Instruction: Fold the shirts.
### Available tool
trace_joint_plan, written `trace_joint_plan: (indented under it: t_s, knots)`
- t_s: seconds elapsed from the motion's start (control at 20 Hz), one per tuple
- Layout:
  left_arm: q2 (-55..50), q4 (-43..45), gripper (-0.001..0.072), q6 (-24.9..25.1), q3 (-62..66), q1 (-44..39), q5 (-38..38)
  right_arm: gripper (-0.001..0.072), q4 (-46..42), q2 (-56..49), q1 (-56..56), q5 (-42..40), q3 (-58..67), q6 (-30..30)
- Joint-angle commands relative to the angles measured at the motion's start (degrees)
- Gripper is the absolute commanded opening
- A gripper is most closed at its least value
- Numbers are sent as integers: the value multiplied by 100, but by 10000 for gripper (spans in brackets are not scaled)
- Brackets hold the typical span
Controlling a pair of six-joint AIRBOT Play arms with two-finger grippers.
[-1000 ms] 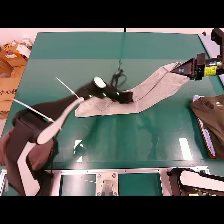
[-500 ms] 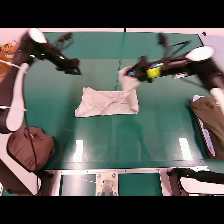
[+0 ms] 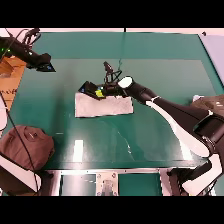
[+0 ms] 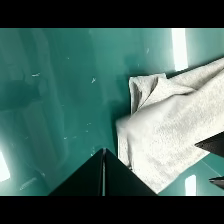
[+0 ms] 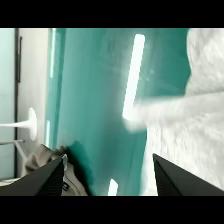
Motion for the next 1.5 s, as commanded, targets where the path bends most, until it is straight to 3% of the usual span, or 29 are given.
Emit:
trace_joint_plan:
  t_s: [0.0,0.05,0.1,0.25,0.4,0.45,0.55,0.75,0.95,1.1,1.15,1.2,1.25,1.45]
  knots:
    - [2,-66,24,72,-22,68,-28,446,13,-42,-494,944,442,-79]
    - [2,-68,23,72,-20,68,-11,124,-48,63,-791,1320,468,-79]
    - [2,-66,23,72,-22,68,13,14,-116,173,-1143,1661,468,-76]
    - [2,-66,24,70,-22,68,79,13,-852,503,-2124,2380,387,146]
    - [2,-61,24,68,-22,68,114,14,-2035,1012,-2914,2398,-339,400]
    - [2,-61,23,68,-22,68,122,88,-2192,1095,-3128,2376,-671,398]
    - [2,-59,23,63,-22,68,188,652,-2271,1067,-3488,2341,-1331,391]
    - [2,-59,23,63,-22,68,269,652,-1998,723,-3517,2009,-2013,-94]
    - [2,-59,23,59,-22,68,269,652,-713,192,-2837,1816,-1998,-1012]
    - [2,-59,23,52,-22,68,249,649,-35,24,-2310,1646,-1742,-1237]
    - [2,-59,23,52,-22,68,245,574,105,26,-2201,1609,-1593,-1237]
    - [2,-59,24,52,-22,68,245,274,219,28,-2157,1639,-1412,-1237]
    - [2,-59,23,52,-22,68,243,37,304,33,-2135,1762,-1189,-1235]
    - [2,-59,23,55,-22,68,144,13,321,422,-2435,2076,-404,-1143]
